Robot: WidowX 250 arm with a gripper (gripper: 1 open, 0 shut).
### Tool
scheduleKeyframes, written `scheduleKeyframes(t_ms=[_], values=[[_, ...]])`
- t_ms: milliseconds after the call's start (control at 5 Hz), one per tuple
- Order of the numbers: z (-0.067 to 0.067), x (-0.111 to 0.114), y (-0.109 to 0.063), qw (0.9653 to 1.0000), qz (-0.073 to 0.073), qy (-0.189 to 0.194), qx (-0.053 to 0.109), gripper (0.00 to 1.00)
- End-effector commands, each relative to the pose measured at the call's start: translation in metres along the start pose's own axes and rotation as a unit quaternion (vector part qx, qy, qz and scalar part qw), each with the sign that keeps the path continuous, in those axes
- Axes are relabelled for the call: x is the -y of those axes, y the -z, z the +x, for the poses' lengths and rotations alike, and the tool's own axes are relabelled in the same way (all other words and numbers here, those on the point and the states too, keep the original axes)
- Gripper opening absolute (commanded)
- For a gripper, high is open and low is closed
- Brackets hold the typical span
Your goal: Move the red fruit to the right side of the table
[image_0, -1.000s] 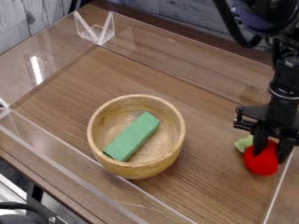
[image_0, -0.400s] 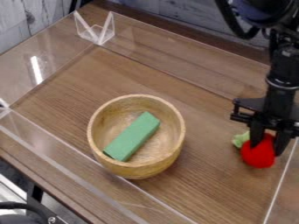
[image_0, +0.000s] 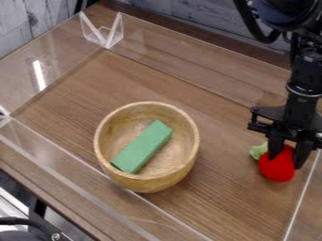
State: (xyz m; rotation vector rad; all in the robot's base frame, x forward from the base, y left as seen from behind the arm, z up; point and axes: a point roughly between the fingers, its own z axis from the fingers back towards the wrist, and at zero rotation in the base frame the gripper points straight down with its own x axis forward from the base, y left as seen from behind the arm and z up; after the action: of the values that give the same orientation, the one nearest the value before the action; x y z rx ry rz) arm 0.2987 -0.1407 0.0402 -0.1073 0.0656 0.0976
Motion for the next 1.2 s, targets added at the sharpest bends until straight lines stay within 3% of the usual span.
scheduleKeyframes(t_ms=[0, 200, 400, 600, 800, 1000], values=[[0.007, 0.009, -0.021, 0.9994, -0.013, -0.021, 0.025, 1.00], [0.004, 0.011, -0.031, 0.9996, -0.013, -0.011, 0.023, 1.00], [0.000, 0.011, -0.052, 0.9993, -0.017, 0.001, 0.033, 0.00], [-0.001, 0.012, -0.070, 0.9988, -0.023, 0.012, 0.040, 1.00], [0.000, 0.011, -0.077, 0.9984, -0.023, 0.038, 0.037, 1.00], [0.002, 0.001, -0.097, 0.9968, -0.025, 0.058, 0.049, 1.00]])
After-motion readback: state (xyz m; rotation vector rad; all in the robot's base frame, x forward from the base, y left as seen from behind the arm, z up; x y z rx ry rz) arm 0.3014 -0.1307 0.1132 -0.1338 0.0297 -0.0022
